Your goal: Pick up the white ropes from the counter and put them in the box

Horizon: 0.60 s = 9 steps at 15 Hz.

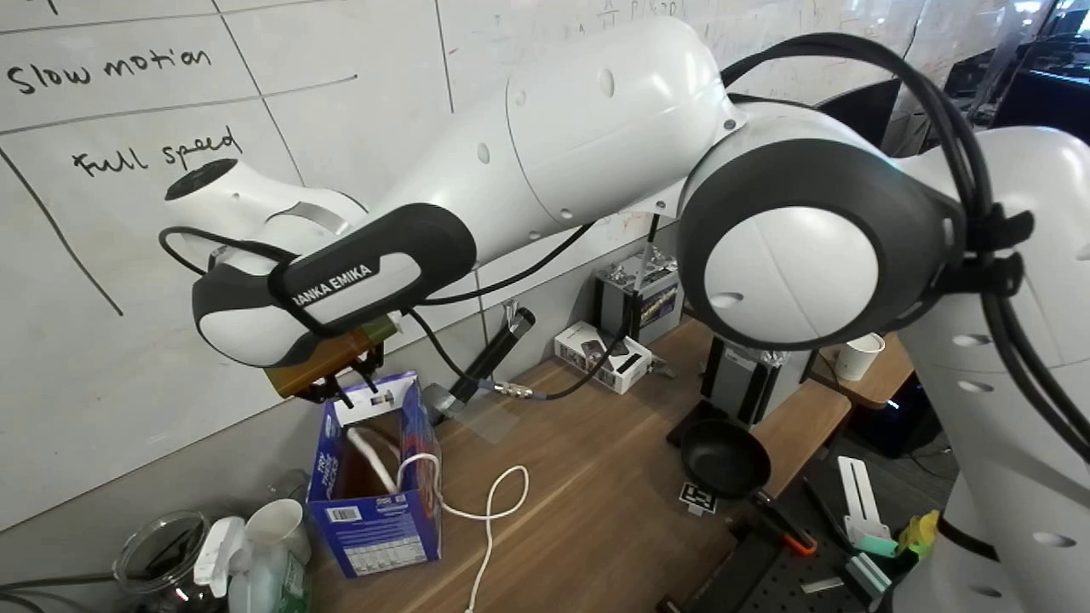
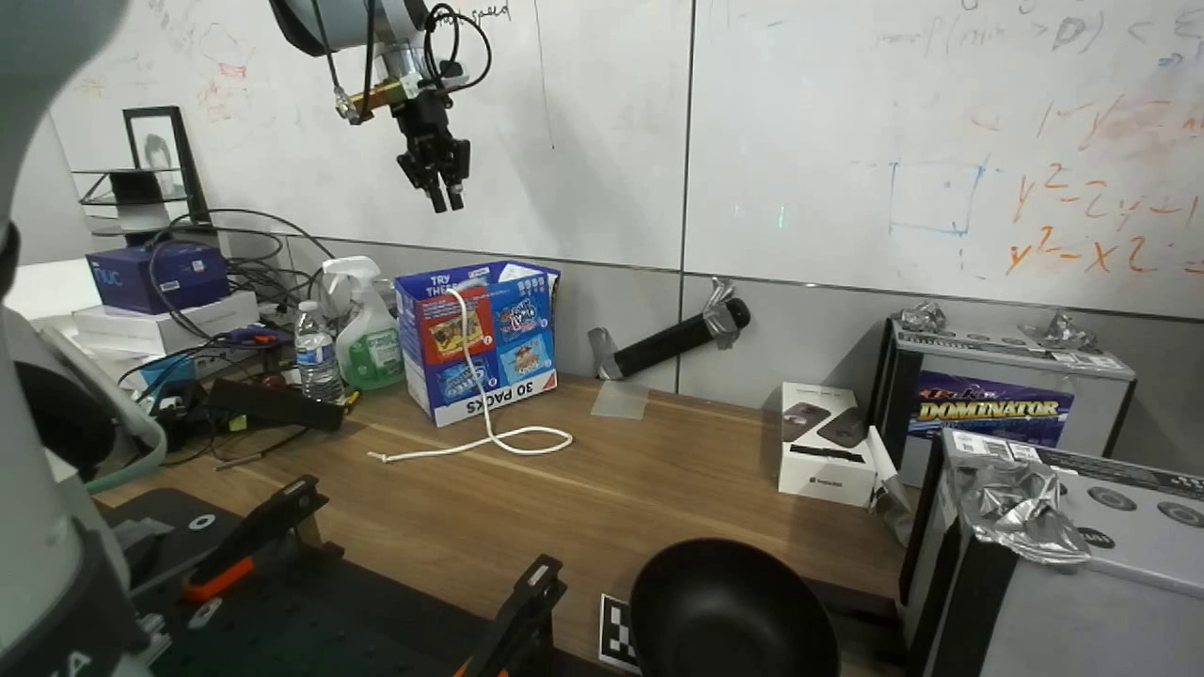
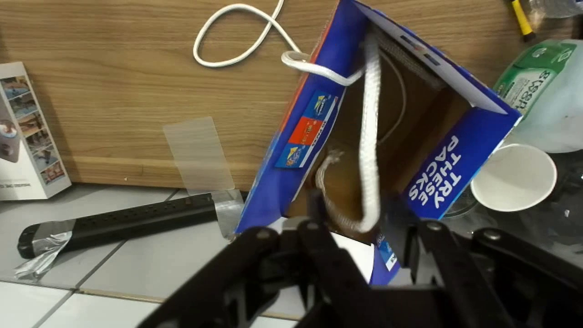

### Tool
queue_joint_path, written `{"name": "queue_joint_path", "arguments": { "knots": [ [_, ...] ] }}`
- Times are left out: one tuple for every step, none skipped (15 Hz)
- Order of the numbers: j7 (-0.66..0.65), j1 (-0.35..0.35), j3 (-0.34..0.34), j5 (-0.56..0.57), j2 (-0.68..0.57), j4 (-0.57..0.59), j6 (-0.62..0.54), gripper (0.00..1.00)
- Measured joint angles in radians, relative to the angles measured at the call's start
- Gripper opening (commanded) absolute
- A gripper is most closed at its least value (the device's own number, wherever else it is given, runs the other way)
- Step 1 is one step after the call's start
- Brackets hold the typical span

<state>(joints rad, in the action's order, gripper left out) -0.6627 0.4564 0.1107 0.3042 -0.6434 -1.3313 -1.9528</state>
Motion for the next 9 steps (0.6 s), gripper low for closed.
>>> {"name": "queue_joint_path", "arguments": {
  "knots": [
    [0.007, -0.002, -0.001, -0.004, 0.0, 0.0, 0.0, 0.78],
    [0.014, -0.006, 0.0, -0.005, 0.002, -0.001, 0.001, 0.86],
    [0.025, -0.012, 0.002, -0.005, 0.007, -0.007, 0.001, 0.93],
    [0.036, -0.019, 0.003, -0.005, 0.018, -0.019, 0.001, 0.99],
    [0.054, -0.027, 0.006, -0.005, 0.035, -0.037, 0.001, 1.0],
    [0.078, -0.038, 0.009, -0.008, 0.058, -0.064, 0.001, 1.0],
    [0.109, -0.052, 0.015, -0.012, 0.089, -0.099, 0.001, 1.0],
    [0.144, -0.068, 0.02, -0.018, 0.127, -0.141, 0.002, 1.0],
    [0.184, -0.084, 0.021, -0.031, 0.168, -0.187, 0.003, 1.0]
  ]
}}
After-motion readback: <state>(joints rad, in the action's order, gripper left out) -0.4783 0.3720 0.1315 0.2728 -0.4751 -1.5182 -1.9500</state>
